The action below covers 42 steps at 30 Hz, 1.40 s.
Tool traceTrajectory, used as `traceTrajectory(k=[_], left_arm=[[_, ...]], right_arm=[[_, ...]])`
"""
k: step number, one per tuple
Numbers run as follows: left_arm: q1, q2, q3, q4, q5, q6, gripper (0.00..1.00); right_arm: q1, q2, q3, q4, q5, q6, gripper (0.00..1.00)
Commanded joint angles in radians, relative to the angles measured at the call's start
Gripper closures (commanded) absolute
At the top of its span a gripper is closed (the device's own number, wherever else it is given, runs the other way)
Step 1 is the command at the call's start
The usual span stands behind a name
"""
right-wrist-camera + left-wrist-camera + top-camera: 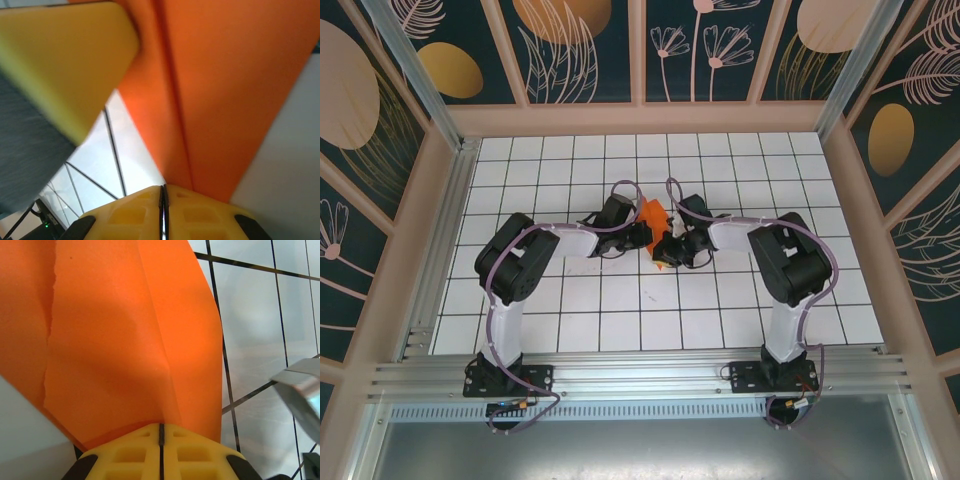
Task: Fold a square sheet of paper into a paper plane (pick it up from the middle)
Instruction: Fourth fold the wing at the center of the table.
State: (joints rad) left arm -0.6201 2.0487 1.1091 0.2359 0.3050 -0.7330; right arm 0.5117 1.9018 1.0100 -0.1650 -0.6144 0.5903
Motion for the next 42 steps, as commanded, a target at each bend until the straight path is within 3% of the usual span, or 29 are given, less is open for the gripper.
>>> traceTrajectory(k=[1, 6, 11, 13, 23, 42], left_arm=[[0.015, 0.041, 0.004, -0.069, -0.041, 0.032, 0.92], [0.014, 0.004, 0.03, -0.041, 0.011, 0.04, 0.9], [0.016, -0.036, -0.023, 0.19, 0.189, -0.027, 0.85], [0.016, -0.024, -0.034, 0.234, 0.21, -0.055, 0.85], [0.017, 0.081, 0.066, 0.047, 0.07, -0.027, 0.94], [0.065, 0.149, 0.184, -0.083, -0.051, -0.004, 0.92]], right_arm=[[0.007, 0.054, 0.0, -0.048, 0.029, -0.003, 0.89], [-0.005, 0.093, -0.03, -0.094, 0.057, -0.003, 0.89], [-0.006, 0.116, -0.025, -0.123, 0.073, 0.002, 0.91], [-0.006, 0.121, -0.026, -0.126, 0.072, 0.003, 0.91], [-0.004, 0.133, -0.037, -0.142, 0.082, 0.005, 0.93], [0.008, 0.158, -0.074, -0.172, 0.12, 0.009, 0.94]])
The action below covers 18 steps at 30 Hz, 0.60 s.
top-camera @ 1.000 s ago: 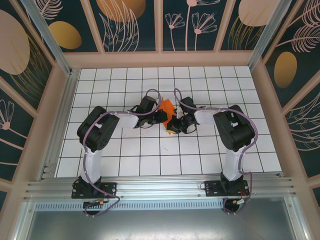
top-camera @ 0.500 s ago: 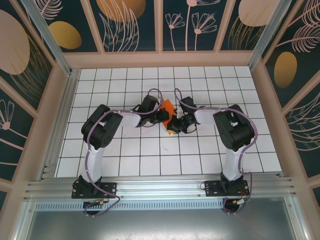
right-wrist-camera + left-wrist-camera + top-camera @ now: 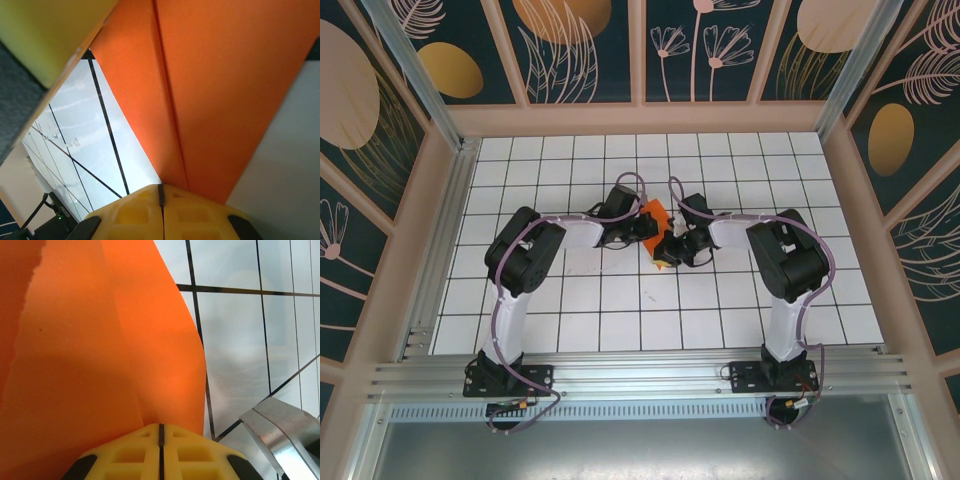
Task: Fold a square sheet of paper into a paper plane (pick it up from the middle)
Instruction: Fourth fold the wing at the center of the table.
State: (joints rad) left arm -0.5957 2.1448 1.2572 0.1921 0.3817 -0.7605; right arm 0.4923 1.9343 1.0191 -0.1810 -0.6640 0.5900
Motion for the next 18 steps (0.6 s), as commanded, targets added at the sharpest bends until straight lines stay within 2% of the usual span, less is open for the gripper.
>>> traceTrajectory(k=[1, 4, 7, 18], left_arm=[[0.042, 0.059, 0.048, -0.049, -0.138, 0.023, 0.91], [0.049, 0.075, 0.077, -0.07, -0.158, 0.015, 0.91], [0.058, 0.088, 0.107, -0.085, -0.172, 0.01, 0.87], [0.082, 0.151, 0.238, -0.153, -0.194, 0.032, 0.87]], right_arm=[[0.03, 0.131, -0.084, -0.16, 0.171, 0.01, 0.94], [0.035, 0.144, -0.094, -0.166, 0.178, 0.01, 0.95], [0.038, 0.149, -0.106, -0.168, 0.182, 0.008, 0.95], [0.042, 0.14, -0.131, -0.166, 0.188, 0.004, 0.96]])
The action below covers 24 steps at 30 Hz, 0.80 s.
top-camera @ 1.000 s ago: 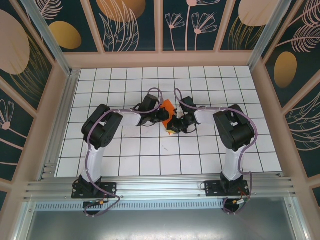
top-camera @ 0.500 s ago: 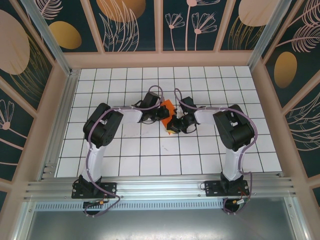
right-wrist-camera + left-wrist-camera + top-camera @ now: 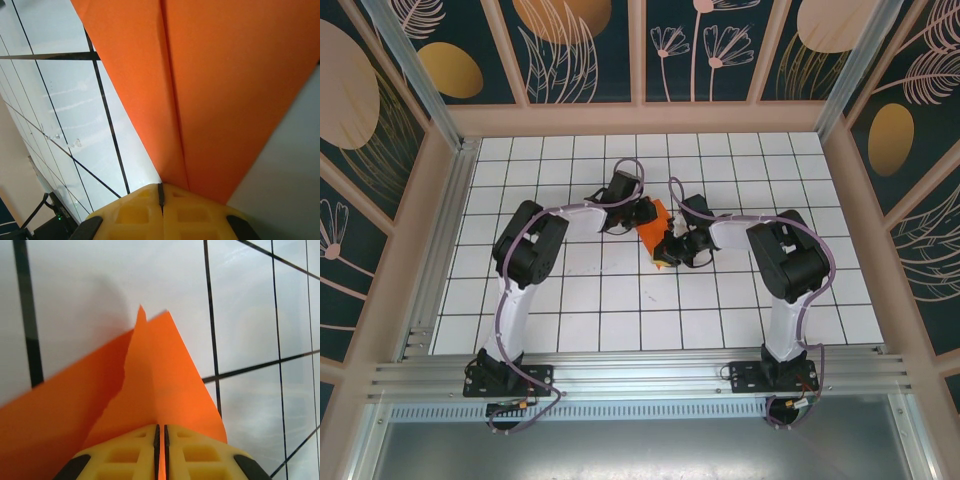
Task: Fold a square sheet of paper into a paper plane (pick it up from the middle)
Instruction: Fourth fold the wing at the center of the table.
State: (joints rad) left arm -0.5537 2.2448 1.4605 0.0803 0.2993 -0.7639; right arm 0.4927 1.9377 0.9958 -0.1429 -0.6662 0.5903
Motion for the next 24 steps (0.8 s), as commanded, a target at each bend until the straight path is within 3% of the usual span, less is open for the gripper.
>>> traceTrajectory(k=[1, 24], left_arm=[[0.042, 0.059, 0.046, -0.048, -0.115, 0.039, 0.87], [0.064, 0.241, 0.406, -0.185, -0.142, 0.093, 0.82]], right_arm=[[0.041, 0.136, -0.108, -0.204, 0.19, 0.002, 0.96], [0.049, 0.139, -0.148, -0.189, 0.193, 0.003, 0.96]])
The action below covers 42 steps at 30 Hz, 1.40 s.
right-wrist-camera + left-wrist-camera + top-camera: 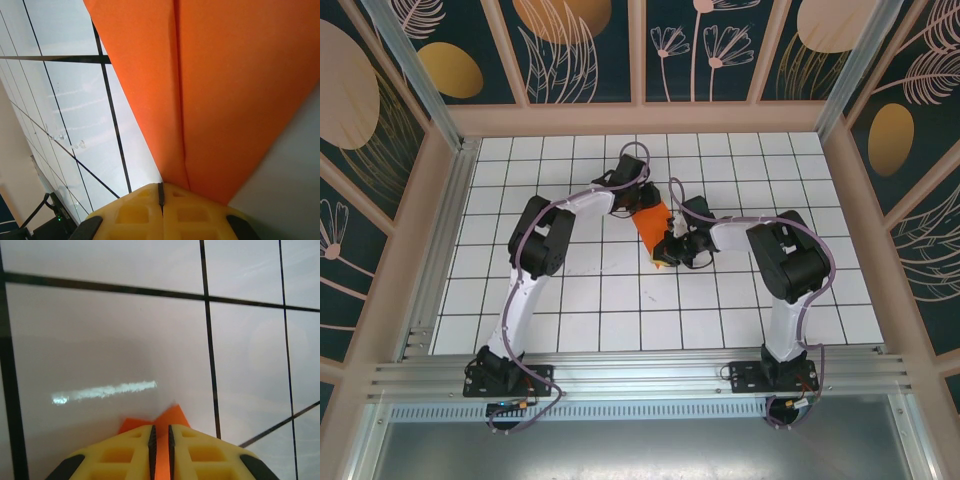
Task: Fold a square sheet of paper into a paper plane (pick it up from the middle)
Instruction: Fourth fold the wing at the center of the table.
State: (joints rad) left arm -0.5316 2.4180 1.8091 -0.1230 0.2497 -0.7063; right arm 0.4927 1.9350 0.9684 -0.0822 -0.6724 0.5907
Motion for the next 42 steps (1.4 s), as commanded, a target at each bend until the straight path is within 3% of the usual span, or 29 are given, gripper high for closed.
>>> traceTrajectory(k=[1, 8, 13, 20, 24, 31, 37, 42], left_arm=[[0.042, 0.078, 0.073, 0.016, -0.09, 0.036, 0.82], [0.044, 0.113, 0.174, -0.003, -0.092, 0.064, 0.82], [0.05, 0.027, 0.168, -0.023, -0.115, 0.086, 0.81], [0.053, -0.286, -0.127, 0.09, -0.173, 0.103, 0.76], [0.053, -0.454, -0.341, 0.175, -0.137, 0.077, 0.75], [0.05, -0.615, -0.643, 0.288, -0.039, 0.003, 0.75], [0.031, -0.683, -0.795, 0.364, -0.012, -0.079, 0.76], [0.005, -0.731, -0.891, 0.408, -0.009, -0.131, 0.76]], right_arm=[[0.049, 0.14, -0.121, -0.248, 0.2, 0.004, 0.96], [0.049, 0.13, -0.133, -0.24, 0.195, 0.015, 0.96], [0.049, 0.11, -0.115, -0.231, 0.181, 0.02, 0.96], [0.044, -0.02, -0.057, -0.142, 0.09, 0.03, 0.91], [0.019, -0.133, 0.011, -0.091, 0.06, 0.034, 0.82], [-0.076, -0.278, 0.056, -0.025, 0.051, 0.037, 0.71], [-0.116, -0.164, 0.164, -0.035, 0.065, -0.019, 0.76], [-0.095, -0.014, 0.293, -0.061, -0.018, -0.077, 0.83]])
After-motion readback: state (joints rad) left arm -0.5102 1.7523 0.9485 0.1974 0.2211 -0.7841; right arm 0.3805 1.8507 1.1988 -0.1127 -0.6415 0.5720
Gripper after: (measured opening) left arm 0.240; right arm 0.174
